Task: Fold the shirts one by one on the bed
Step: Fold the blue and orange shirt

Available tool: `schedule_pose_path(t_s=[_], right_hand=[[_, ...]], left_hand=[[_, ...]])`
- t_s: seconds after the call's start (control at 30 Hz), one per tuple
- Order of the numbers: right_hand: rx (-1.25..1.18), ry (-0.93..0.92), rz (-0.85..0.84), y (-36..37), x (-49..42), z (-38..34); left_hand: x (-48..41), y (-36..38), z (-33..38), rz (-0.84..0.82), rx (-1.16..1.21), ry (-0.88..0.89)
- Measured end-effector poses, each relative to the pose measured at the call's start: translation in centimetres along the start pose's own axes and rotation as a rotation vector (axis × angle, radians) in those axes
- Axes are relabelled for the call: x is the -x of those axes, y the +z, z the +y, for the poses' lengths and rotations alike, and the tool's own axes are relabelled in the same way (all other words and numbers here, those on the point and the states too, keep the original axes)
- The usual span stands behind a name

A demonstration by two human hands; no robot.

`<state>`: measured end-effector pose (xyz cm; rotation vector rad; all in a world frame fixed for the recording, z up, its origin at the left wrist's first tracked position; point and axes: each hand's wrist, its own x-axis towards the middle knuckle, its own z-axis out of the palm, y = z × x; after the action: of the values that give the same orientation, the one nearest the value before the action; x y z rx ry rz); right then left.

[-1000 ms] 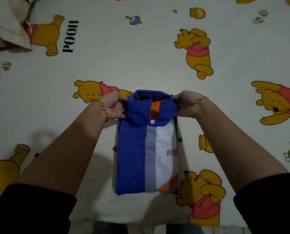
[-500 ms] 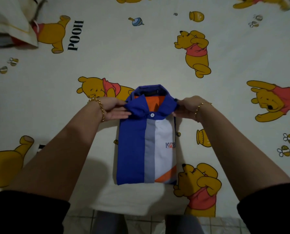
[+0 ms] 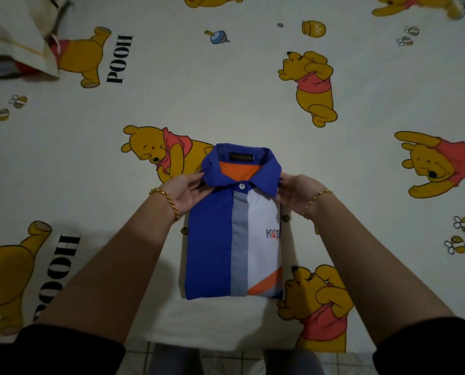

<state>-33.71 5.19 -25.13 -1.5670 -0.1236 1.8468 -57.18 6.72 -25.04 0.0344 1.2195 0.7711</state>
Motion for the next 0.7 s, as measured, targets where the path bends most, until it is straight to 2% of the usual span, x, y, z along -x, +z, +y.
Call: schedule_pose_path(t_s=[0.23, 0.4, 0.47, 0.53, 0.6, 0.7], right_hand=[[0.09, 0.065, 0.084, 1.8, -1.2, -2.6], [-0.042, 0.048, 0.09, 1.5, -2.9, -2.6], [0.077, 0.069, 0.114, 1.0, -3.4, -2.1], [0.339, 0.031, 0.227, 0.6, -4.1, -2.1], [0.587, -0.061, 0.342, 0.6, -4.7, -2.8], [0.869, -0.276, 0.417, 1.9, -4.8, -3.9]], left_hand=[[-1.0, 1.1, 1.4, 0.038, -0.089, -0.006], [-1.8, 0.8, 1.4, -0.134, 0.088, -0.099], [-1.7, 0.1, 1.4, -0.223, 0.085, -0.144], [-1.7, -0.1, 1.7, -0.267, 0.003, -0.17], [-1.6, 0.5, 2.5, -0.143, -0.148, -0.107], [-3.0, 1.4, 3.4, 0.27, -0.528, 0.111]])
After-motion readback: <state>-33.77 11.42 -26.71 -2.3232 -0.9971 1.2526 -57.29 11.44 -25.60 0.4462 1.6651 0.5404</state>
